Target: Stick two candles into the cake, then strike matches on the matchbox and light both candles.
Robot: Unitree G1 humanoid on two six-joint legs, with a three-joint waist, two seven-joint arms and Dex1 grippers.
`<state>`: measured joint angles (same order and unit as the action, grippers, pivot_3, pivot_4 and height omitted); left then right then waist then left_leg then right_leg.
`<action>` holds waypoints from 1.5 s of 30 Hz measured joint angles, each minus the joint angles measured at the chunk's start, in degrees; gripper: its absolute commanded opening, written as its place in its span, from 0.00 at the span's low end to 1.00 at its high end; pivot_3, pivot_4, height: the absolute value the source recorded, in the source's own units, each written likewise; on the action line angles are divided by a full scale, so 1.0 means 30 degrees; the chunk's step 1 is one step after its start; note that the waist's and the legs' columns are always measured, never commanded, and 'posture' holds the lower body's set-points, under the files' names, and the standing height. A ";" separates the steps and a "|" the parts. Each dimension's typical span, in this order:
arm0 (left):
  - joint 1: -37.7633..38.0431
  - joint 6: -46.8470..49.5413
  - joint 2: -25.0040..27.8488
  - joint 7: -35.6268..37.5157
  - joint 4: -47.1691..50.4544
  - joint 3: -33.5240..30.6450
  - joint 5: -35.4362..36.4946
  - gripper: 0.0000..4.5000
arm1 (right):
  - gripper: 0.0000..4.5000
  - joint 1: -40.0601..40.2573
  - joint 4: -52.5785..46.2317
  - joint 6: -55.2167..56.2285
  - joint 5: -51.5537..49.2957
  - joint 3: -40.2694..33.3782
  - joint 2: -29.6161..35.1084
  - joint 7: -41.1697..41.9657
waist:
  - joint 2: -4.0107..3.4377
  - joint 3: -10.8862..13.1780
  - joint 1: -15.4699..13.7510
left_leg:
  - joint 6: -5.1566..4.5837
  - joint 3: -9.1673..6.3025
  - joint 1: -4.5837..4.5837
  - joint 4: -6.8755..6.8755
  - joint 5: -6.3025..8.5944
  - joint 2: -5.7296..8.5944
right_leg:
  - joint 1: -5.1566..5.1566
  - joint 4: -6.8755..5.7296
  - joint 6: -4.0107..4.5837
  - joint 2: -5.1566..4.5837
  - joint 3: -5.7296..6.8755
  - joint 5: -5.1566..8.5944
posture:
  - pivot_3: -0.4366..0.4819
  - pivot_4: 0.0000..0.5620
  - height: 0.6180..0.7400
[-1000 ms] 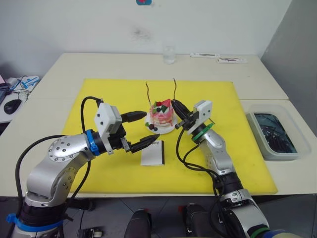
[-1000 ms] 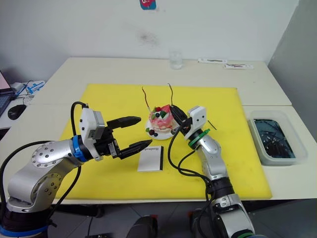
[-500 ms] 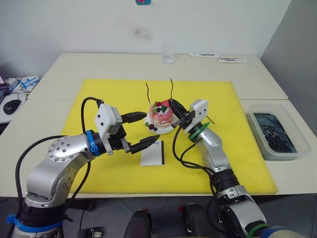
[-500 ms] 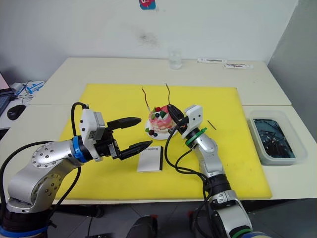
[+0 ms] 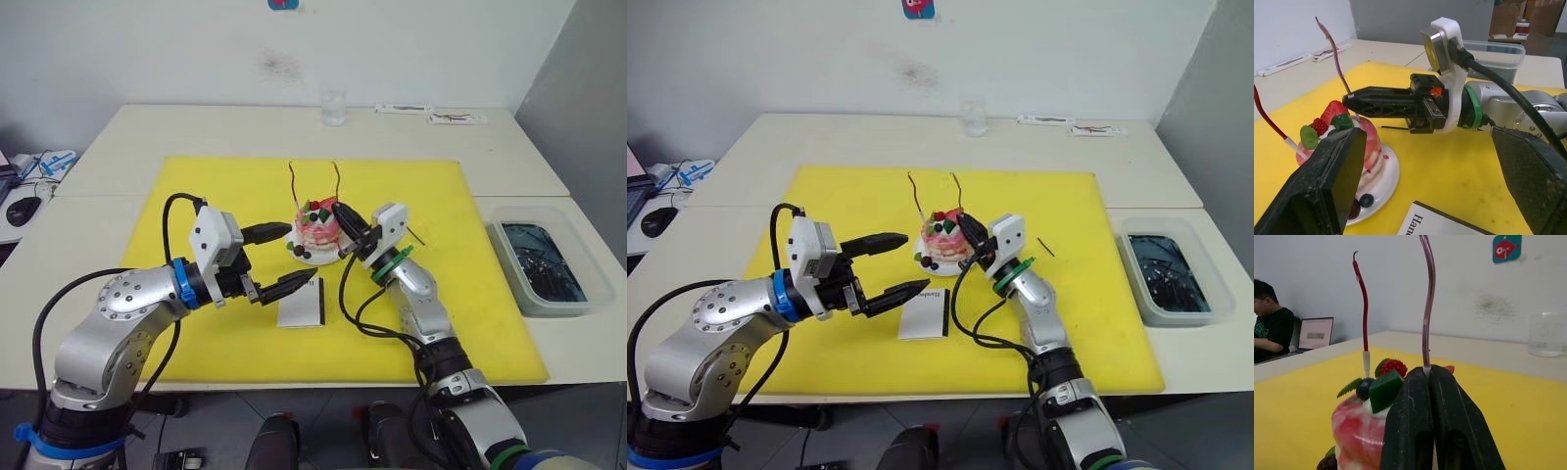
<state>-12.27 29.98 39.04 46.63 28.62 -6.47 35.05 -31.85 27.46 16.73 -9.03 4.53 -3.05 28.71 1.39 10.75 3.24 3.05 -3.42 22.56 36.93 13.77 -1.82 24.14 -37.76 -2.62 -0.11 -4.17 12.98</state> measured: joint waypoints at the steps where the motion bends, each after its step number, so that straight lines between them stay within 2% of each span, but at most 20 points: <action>1: 0.0000 0.0000 0.0000 -0.0001 0.0000 0.0000 0.0000 1.00 | 0.01 0.0020 0.0017 0.0104 0.0016 0.0012 -0.0008 -0.0002 | 0.0000 0.0000 0.0000 | 0.0000 0.0000 0.0000 0.0000 0.0000 0.0000 | 0.0000 0.0000 0.0000 0.0000 0.0000 0.0000 | 0.48 0.27 1.00; 17: 0.0009 -0.0049 -0.0077 -0.0285 0.0000 0.0220 -0.0022 1.00 | 0.01 0.0358 0.0491 0.0625 -0.0409 -0.0067 -0.0449 0.0185 | 0.0000 0.0000 0.0017 | 0.0000 -0.0002 -0.0022 0.0000 0.0000 0.0000 | -0.0012 -0.0002 0.0047 0.0002 -0.0004 0.0027 | 0.48 0.27 1.00; 20: 0.0012 -0.0085 -0.0080 -0.0300 0.0000 0.0356 -0.0062 1.00 | 0.15 0.0358 0.0397 0.0427 -0.0470 -0.0191 -0.0583 0.0148 | -0.0001 0.0000 0.0017 | 0.0000 -0.0001 -0.0018 -0.0002 0.0000 0.0000 | -0.0010 -0.0002 0.0043 0.0002 -0.0003 0.0025 | 0.48 0.27 1.00; 26: 0.0028 -0.0198 -0.0146 -0.0348 0.0000 0.0506 -0.0205 1.00 | 0.63 0.0359 -0.0571 0.0060 -0.0605 -0.0341 -0.0663 -0.0044 | -0.0006 0.0004 0.0016 | 0.0000 -0.0002 -0.0011 -0.0017 0.0000 0.0000 | 0.0001 -0.0002 0.0038 0.0002 -0.0001 0.0024 | 0.48 0.27 1.00; 31: 0.0018 0.0061 -0.0132 -0.0757 -0.0003 0.0596 -0.0460 1.00 | 0.63 0.0603 -0.3408 -0.0985 -0.0794 -0.0311 -0.0211 -0.0088 | -0.0008 0.0005 0.0009 | 0.0001 -0.0010 -0.0003 -0.0019 0.0000 0.0000 | 0.0003 0.0000 0.0036 0.0001 0.0003 0.0026 | 0.48 0.27 1.00; 36: -0.0018 0.1860 0.0145 -0.1206 -0.0067 0.0028 0.0425 1.00 | 0.63 0.2462 -0.7633 -0.3603 -0.1478 0.0197 0.1484 0.0580 | -0.0008 0.0005 0.0001 | 0.0001 -0.0013 0.0008 -0.0020 0.0001 0.0000 | 0.0006 0.0009 0.0048 -0.0001 0.0006 0.0047 | 0.48 0.27 1.00; 39: -0.0068 0.4130 0.0650 -0.1638 -0.0318 -0.0894 0.1987 1.00 | 0.63 0.3724 -1.0121 -0.5355 -0.1918 0.0513 0.2806 0.1207 | -0.0010 0.0007 0.0016 | 0.0000 -0.0017 0.0003 -0.0026 0.0001 -0.0001 | 0.0012 0.0004 0.0056 0.0000 0.0010 0.0053 | 0.48 0.27 1.00; 45: -0.0453 1.1872 0.3501 -0.1834 -0.2777 -0.3521 0.8131 1.00 | 0.63 0.5850 -1.5396 -1.0244 -0.2559 0.1295 0.7268 0.2654 | -0.0005 0.0015 0.0040 | -0.0001 -0.0040 0.0006 -0.0021 0.0002 -0.0004 | 0.0016 0.0002 0.0117 0.0002 0.0032 0.0096 | 0.48 0.27 1.00</action>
<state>-13.63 65.60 49.54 41.13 20.29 -17.04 59.44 -14.30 -18.73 -14.00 -16.70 8.42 18.75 36.67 1.37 10.80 3.36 3.04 -3.54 22.58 36.87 13.77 -1.83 24.18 -37.76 -2.27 -0.11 -4.07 13.26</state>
